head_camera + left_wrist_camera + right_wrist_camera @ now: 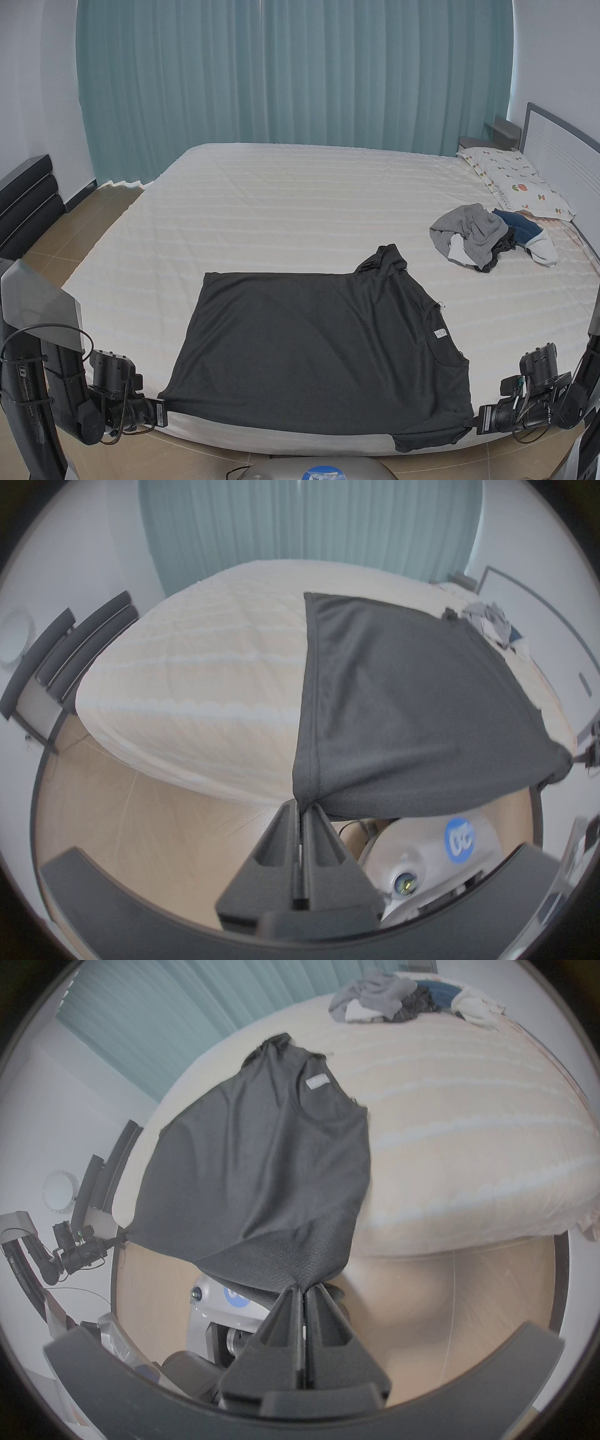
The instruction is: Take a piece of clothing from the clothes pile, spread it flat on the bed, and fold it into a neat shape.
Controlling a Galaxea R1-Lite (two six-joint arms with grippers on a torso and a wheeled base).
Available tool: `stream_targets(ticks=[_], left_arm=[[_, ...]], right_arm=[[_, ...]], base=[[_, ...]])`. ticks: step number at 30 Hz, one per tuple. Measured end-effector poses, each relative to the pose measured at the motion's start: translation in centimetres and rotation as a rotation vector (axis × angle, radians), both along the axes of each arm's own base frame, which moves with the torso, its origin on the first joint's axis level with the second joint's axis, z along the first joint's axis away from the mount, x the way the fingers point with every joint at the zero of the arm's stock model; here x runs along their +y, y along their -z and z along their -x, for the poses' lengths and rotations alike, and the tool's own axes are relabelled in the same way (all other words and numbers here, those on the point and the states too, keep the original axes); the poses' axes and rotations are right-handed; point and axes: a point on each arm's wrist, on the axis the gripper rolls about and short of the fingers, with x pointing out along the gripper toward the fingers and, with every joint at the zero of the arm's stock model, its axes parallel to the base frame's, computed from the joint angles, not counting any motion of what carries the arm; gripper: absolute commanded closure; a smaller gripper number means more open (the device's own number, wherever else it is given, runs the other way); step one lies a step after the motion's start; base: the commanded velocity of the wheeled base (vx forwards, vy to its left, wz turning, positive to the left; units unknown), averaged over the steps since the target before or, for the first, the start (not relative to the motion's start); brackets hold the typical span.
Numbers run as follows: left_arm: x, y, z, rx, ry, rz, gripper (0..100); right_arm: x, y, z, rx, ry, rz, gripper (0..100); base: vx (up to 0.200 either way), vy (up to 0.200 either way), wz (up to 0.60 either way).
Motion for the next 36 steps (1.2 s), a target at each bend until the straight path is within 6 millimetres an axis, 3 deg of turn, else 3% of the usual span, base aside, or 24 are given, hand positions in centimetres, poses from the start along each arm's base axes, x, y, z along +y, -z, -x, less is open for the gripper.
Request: stream_targets(ticks=[8,19,25,36], left_arm=[[-0.7,-1.1,-3.5,-0.143,-0.16,0.185,100],[-1.7,-2.5,-7.4,-0.275,-0.298,0.412,100],[-1.7,-2.9,-6.9,-0.262,-0.267,0.389,100],[-1.2,-3.6,-4.1,-0.093,-0.206,0.31,100]], right_arm=[[0.2,-1.5,-3.2,-0.252,0.055,-0.063,100],[0.4,-1.0,-6.2,-0.336,0.11,-0.124,100],[0.3,-1.3,-6.1,-0.358,0.132,-0.163,100],[-0.5,-2.3,-3.4,-0.334,0.107,-0.204,100]], base=[[0.0,0.0,0.0],[0.0,0.0,0.0],[0.0,0.0,0.0],[0.0,0.0,0.0]])
